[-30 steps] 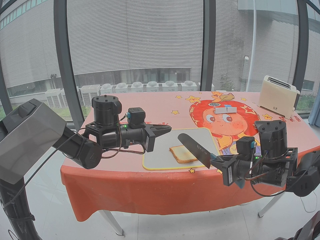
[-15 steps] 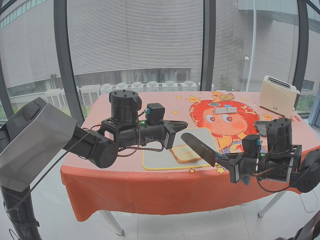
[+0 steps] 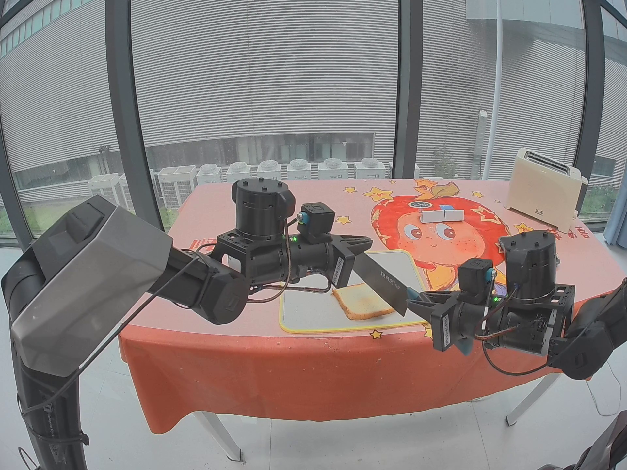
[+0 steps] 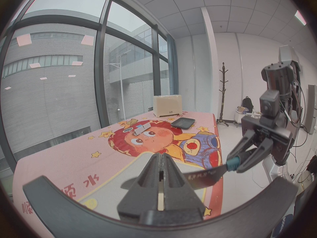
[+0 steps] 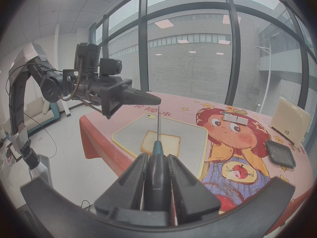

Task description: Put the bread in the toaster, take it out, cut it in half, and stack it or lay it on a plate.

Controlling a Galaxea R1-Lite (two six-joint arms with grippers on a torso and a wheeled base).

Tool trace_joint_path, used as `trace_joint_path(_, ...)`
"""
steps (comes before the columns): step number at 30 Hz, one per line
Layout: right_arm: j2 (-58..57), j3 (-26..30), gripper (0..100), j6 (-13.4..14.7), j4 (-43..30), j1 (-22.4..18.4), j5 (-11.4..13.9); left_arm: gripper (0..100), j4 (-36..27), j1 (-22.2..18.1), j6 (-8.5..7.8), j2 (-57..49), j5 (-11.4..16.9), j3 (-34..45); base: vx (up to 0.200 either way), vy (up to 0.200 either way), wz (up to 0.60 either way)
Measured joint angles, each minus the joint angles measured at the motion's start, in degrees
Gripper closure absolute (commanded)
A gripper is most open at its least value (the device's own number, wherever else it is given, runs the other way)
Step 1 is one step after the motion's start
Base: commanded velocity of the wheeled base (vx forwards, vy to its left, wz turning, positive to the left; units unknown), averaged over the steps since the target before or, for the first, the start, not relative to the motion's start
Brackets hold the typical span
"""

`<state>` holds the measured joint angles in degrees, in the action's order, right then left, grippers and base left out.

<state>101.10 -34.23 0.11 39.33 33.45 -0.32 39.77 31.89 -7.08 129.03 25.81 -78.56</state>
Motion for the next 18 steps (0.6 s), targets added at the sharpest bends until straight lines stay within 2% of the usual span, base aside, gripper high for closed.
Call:
trace_joint_path(9,0.80,0.28,100,-0.01,0.06,0.00,-0.04,100,-1.48,0.16,0.00,2.39,-2.13,-4.22,0.000,0.000,0.00)
trace_joint_path(18,0.98,0.17,100,0.02,0.16,-0.24,-0.01,100,-1.43,1.68,-0.05,6.34,-2.61,-5.42,0.000,0.000,0.00)
